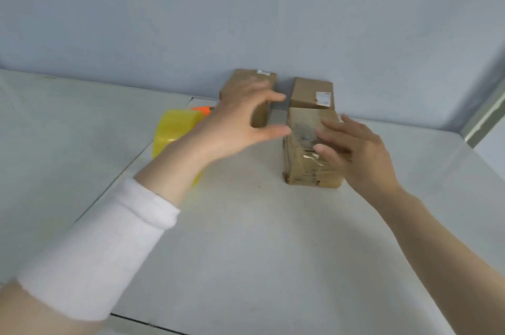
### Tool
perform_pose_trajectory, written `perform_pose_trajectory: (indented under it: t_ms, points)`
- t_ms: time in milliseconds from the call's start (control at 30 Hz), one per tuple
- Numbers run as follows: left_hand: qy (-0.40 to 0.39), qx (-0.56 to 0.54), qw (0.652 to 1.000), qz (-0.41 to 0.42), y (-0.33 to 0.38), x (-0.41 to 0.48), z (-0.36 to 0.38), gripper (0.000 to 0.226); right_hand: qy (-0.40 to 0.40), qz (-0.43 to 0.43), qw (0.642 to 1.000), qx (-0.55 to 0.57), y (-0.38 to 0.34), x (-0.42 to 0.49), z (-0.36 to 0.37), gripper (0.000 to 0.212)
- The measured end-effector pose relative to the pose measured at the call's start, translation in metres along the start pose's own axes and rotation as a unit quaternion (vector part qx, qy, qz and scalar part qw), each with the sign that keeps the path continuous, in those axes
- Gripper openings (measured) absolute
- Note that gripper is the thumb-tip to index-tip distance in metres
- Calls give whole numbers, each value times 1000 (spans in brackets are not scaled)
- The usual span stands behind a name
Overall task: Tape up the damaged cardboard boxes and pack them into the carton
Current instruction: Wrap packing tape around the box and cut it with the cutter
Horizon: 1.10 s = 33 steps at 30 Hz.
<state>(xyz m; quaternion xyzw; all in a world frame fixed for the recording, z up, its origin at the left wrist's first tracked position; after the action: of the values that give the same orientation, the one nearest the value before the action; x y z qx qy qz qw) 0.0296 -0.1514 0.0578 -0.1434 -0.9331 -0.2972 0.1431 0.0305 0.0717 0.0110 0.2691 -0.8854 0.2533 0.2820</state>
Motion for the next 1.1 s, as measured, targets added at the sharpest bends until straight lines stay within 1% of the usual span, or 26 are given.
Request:
perform_pose_trajectory:
  t_ms: [100,167,267,333,400,467,500,533,567,600,667,700,733,767,833,900,967,1033,1100]
  points:
    - [-97,33,995,13,21,10,49,76,-21,-58,998,-8,6,-4,10,34]
    - [-114,50,992,3,14,13,70,81,-14,-90,996,-22,13,-9,17,37]
    - [-81,65,995,3,3,8,79,88,-31,-136,990,-25,20,-12,17,45]
    - [-59,94,994,13,5,6,80,88,-56,-139,989,3,22,-9,13,48]
    - [-32,129,991,28,14,2,77,85,-112,-115,983,85,28,-4,-1,49]
    - [-4,154,987,56,24,-8,71,78,-191,-104,959,181,43,1,-23,50]
    - [4,159,984,81,30,-13,69,74,-218,-102,951,195,51,3,-36,48]
    - [8,154,983,103,35,-17,67,69,-231,-92,949,191,59,3,-48,44]
    - [5,133,985,110,40,-19,65,62,-228,-72,955,177,65,3,-57,42]
    - [-3,93,991,96,45,-18,64,53,-215,-50,962,160,69,2,-64,42]
    - [-28,-20,999,35,52,-7,64,37,-198,-17,971,131,67,-2,-67,38]
    - [-35,-62,997,13,54,0,65,33,-189,-4,975,119,63,-5,-65,34]
    - [-38,-80,996,3,55,6,66,34,-174,9,978,114,57,-7,-61,34]
    - [-50,-77,996,0,53,12,67,37,-155,19,981,115,49,-9,-58,37]
    - [-111,-16,994,1,47,20,72,45,-130,13,988,86,33,-11,-47,48]
    - [-162,80,984,10,40,22,83,49,-153,-21,988,-8,19,-15,-31,55]
    - [-170,135,976,15,35,21,92,51,-179,-41,978,-95,12,-20,-15,58]
    - [-200,148,968,13,35,21,93,54,-190,-43,974,-119,13,-21,-12,58]
    - [-238,157,958,6,36,26,83,59,-227,-42,967,-110,19,-14,-20,58]
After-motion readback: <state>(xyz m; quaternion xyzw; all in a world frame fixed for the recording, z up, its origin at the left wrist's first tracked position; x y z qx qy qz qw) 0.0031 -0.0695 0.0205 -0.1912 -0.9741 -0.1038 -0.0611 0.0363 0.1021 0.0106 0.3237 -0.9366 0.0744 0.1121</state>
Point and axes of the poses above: each hand's wrist, its own x-axis towards the middle knuckle, its own z-axis out of the palm, y = z × x, the point moved 1 cm from there along x, towards the middle knuckle, and after that the axes turned 9 degrees about -z, right-handed, at the moved point
